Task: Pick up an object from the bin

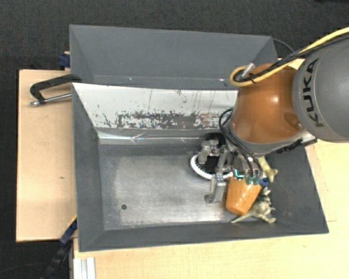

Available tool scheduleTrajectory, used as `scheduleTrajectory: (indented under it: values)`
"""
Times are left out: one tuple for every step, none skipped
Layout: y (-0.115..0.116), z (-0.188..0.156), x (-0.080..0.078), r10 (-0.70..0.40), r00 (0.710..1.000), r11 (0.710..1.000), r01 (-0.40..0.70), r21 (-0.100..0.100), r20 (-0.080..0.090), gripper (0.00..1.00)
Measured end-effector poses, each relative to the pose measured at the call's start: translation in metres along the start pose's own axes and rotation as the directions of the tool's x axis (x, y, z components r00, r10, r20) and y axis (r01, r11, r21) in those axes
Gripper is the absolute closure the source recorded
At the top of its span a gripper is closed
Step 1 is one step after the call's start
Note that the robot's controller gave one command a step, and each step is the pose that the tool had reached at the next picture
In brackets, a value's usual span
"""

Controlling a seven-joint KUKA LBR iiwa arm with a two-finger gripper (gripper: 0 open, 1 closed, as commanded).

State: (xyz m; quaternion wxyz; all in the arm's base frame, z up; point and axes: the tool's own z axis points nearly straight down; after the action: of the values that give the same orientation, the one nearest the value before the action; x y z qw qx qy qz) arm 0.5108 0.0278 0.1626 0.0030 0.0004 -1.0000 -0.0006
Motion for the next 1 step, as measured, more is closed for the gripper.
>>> scheduleTrajectory:
  values:
    - [-0.0718, 0.0877, -0.0331, 0.056, 0.998, 0.998, -0.056, -0.009, 0.033, 0.00]
